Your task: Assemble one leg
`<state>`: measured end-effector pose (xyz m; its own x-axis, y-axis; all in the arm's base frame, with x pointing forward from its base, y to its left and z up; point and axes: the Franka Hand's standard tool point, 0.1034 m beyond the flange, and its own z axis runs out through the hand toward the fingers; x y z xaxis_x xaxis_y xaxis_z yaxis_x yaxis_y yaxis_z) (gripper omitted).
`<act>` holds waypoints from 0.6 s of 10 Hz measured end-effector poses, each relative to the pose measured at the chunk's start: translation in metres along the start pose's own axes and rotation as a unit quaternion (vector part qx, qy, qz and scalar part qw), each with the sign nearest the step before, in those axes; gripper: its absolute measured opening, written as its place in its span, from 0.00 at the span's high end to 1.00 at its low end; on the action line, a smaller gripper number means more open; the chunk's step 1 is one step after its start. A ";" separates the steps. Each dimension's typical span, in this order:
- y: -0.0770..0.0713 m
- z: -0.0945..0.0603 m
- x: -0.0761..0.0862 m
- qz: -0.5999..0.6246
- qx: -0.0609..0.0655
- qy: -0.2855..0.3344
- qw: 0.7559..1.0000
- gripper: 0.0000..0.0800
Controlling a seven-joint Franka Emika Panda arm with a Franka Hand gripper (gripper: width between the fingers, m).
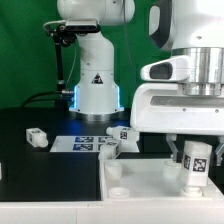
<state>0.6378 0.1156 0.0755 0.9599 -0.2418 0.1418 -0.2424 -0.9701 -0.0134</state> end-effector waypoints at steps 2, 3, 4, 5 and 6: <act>0.001 0.000 0.001 0.069 0.001 -0.001 0.998 0.64; 0.003 0.001 0.004 0.131 0.009 -0.003 0.991 0.64; 0.004 0.002 0.006 0.188 0.008 -0.005 0.982 0.64; 0.005 0.002 0.008 0.247 0.008 -0.008 0.969 0.64; 0.007 0.003 0.008 0.321 0.005 -0.015 0.947 0.64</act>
Offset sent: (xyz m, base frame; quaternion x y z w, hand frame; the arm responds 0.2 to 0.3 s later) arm 0.0181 0.0065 -0.0073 0.0024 -0.0070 0.2763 0.9610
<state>0.6442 0.1070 0.0740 0.6191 -0.7819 0.0734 -0.7760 -0.6234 -0.0961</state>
